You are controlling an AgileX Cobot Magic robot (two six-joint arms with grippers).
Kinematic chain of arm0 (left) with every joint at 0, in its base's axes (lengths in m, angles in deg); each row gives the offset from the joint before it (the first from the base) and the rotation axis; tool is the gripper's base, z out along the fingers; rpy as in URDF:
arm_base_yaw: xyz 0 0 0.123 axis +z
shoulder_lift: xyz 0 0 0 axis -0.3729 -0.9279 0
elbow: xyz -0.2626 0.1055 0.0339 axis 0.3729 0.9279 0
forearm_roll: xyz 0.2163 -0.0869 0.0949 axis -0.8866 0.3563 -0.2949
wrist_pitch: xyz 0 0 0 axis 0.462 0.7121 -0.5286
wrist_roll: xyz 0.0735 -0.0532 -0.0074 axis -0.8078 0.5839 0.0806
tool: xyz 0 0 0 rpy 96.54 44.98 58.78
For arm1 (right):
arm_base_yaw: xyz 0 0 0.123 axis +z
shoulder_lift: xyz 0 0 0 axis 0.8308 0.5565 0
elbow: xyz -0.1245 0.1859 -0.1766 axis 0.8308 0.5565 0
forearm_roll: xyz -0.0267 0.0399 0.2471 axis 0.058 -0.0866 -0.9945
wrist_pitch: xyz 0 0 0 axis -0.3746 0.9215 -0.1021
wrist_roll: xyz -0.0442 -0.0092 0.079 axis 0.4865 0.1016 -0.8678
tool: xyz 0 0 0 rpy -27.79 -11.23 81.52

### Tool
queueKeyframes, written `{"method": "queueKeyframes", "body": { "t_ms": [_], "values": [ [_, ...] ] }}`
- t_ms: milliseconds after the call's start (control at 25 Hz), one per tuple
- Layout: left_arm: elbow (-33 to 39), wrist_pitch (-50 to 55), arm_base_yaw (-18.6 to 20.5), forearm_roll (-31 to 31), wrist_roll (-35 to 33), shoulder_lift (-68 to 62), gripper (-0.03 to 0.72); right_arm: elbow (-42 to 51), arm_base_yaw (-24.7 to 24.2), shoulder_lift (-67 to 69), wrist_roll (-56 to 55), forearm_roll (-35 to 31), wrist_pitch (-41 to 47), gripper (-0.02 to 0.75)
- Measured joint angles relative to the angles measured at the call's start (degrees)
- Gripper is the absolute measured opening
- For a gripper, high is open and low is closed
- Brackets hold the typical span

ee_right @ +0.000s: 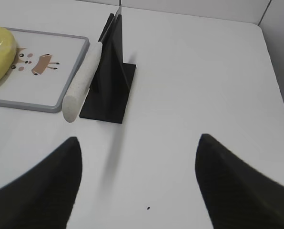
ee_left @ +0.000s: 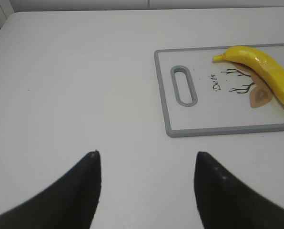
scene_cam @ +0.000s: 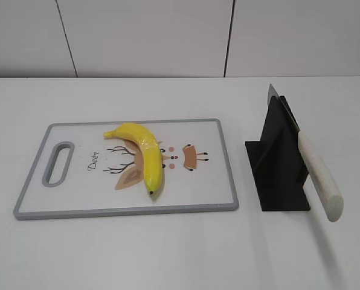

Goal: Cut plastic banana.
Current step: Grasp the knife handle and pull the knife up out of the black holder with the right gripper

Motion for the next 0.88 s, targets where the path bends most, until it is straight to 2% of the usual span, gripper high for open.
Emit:
{"method": "queueKeyframes", "body": {
  "t_ms": [680,880],
  "values": [
    [0.00,0.00,0.00,0.00,-0.02,0.00,0.580,0.00,0.00,0.00,0.00,-0.17,0.05,0.569],
    [0.00,0.00,0.00,0.00,-0.07,0.00,0.580,-0.80,0.00,6.57,-0.93,-0.19,1.21,0.569]
  ]
}}
